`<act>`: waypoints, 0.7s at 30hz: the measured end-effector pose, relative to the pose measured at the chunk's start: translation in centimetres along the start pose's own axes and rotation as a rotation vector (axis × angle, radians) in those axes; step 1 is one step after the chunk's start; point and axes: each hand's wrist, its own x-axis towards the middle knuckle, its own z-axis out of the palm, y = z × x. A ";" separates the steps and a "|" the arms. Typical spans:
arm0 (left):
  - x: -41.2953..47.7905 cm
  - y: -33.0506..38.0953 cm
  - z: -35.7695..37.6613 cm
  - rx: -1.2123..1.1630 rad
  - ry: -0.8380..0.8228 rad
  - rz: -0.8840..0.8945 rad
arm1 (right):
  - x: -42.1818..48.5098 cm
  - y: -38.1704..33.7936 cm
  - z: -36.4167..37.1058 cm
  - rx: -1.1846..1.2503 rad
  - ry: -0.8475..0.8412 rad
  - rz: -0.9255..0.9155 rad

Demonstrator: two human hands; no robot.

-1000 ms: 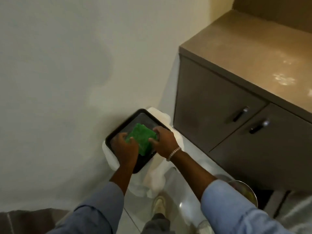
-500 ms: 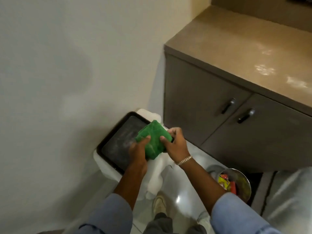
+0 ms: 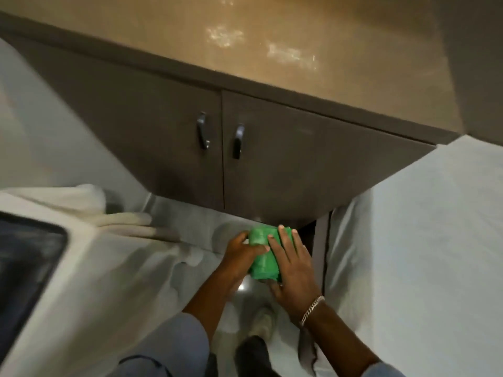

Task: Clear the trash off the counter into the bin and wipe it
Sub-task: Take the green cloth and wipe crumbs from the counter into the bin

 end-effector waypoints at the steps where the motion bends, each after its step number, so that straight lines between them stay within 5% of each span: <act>1: 2.4 -1.3 0.9 -0.049 -0.035 -0.035 | 0.7 2.5 1.4 0.022 0.023 0.028; 4: 10.0 -6.6 2.0 -0.034 0.059 -0.129 | 2.3 9.1 6.6 0.136 0.039 0.145; 6: 15.6 -11.6 1.7 0.378 0.211 -0.150 | 3.2 12.8 10.1 0.200 0.028 0.263; 9: 21.3 -19.4 1.3 0.779 0.122 -0.275 | 4.4 16.8 14.8 0.158 0.008 0.328; 15: 25.9 -24.3 1.1 0.762 0.213 -0.213 | 4.8 18.4 18.4 0.344 0.108 0.451; 21: 15.2 -14.7 -2.0 0.689 0.242 -0.104 | 2.2 10.5 9.6 0.658 0.114 0.469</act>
